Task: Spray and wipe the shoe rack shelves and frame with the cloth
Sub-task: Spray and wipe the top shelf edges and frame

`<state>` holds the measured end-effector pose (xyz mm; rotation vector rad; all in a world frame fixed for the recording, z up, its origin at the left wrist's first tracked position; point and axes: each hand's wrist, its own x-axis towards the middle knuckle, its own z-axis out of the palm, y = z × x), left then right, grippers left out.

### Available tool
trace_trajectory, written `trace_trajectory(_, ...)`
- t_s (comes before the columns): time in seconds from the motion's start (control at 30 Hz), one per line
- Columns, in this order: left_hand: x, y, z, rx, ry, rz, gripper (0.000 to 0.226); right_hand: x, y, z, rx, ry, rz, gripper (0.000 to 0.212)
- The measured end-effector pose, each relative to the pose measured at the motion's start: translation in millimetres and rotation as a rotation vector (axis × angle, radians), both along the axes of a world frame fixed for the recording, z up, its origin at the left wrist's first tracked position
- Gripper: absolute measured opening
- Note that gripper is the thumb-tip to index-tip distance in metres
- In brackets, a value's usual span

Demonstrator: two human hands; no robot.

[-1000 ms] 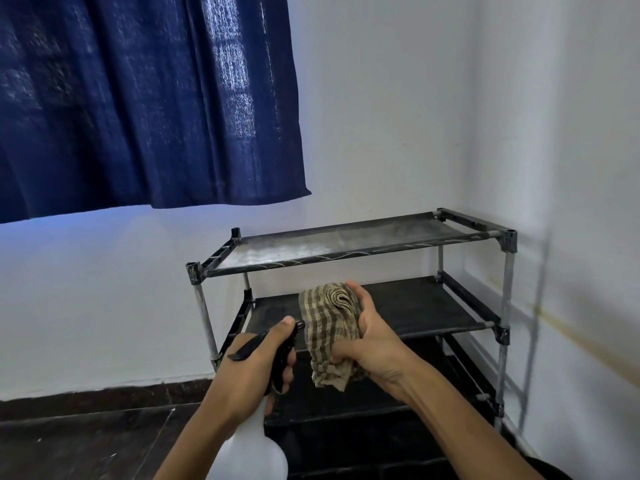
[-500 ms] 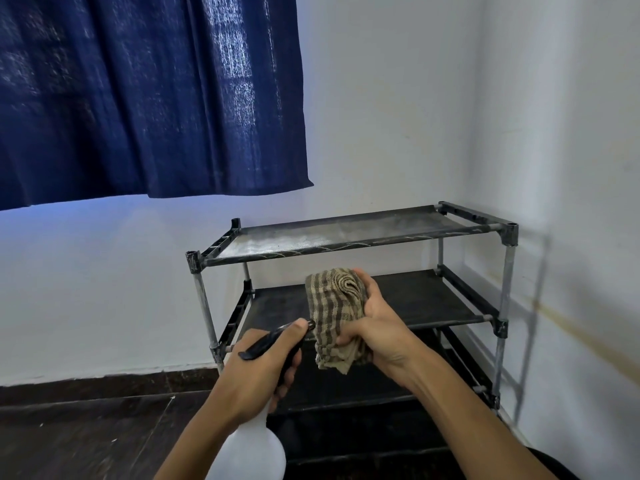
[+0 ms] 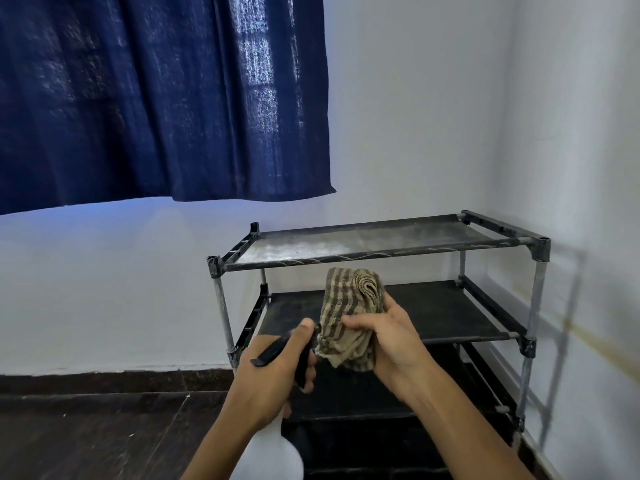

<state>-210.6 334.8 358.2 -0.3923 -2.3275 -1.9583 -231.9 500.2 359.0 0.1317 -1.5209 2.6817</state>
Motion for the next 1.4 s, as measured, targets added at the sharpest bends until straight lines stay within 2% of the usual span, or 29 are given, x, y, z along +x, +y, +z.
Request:
trace_trajectory(0.07,-8.6,-7.1,4.0,0.056,0.039,0.068,0.063,-4.8,-16.7,1.8,-0.095,-0.001,-0.073,0.027)
trace_trajectory(0.13,-21.3,-17.8,6.8,0.133,0.032,0.162,0.06,-11.8,-37.3,0.5,-0.067,0.014,-0.227,0.019)
trace_trajectory(0.23,-43.2,-36.9,9.3,0.237,0.008,0.281,0.05,-23.2,-73.8,-1.7,0.182,0.146,-0.519,0.015)
trace_trajectory(0.37,-73.7,-57.6,14.9,0.21,0.062,0.367,0.05,-51.5,-121.0,9.2,0.462,0.373,-0.808,0.012)
trace_trajectory(0.5,-107.4,-88.4,21.7,0.196,0.056,0.484,0.049,-96.2,-158.5,29.7,0.747,0.403,-1.018,0.033)
trace_trajectory(0.63,-133.0,-108.0,19.0,0.26,0.062,0.435,0.045,-130.0,-194.2,26.4,1.112,0.327,-0.908,0.029)
trace_trajectory(0.7,-142.6,-107.6,18.4,0.255,0.108,0.358,0.04,-135.6,-201.0,17.9,1.172,0.347,-0.896,0.028)
trace_trajectory(0.8,-154.5,-105.0,15.4,0.27,0.072,0.243,0.043,-136.4,-197.3,11.7,1.238,0.412,-0.965,0.039)
trace_trajectory(0.9,-160.1,-100.4,12.9,0.341,-0.017,0.188,0.044,-136.6,-178.8,12.0,1.19,0.368,-1.05,0.046)
trace_trajectory(1.0,-161.3,-96.5,11.4,0.388,-0.058,0.218,0.043,-134.0,-137.7,11.7,0.966,0.133,-1.153,0.058)
trace_trajectory(1.07,-161.8,-97.8,10.3,0.376,-0.043,0.229,0.044,-134.1,-113.2,9.9,0.972,0.008,-1.22,0.056)
trace_trajectory(1.13,-161.8,-100.9,9.3,0.374,-0.026,0.234,0.044,-136.2,-116.2,11.6,1.017,-0.027,-1.233,0.057)
trace_trajectory(1.2,-161.7,-103.7,9.0,0.359,-0.015,0.241,0.045,-135.3,-147.0,15.5,1.087,0.045,-1.143,0.054)
trace_trajectory(1.3,-164.6,-108.0,5.8,0.406,-0.03,0.241,0.04,-133.6,-199.3,12.0,1.243,0.318,-0.895,0.04)
trace_trajectory(1.4,-168.1,-110.5,2.9,0.496,-0.09,0.265,0.041,-137.1,-202.2,11.0,1.341,0.347,-0.888,0.043)
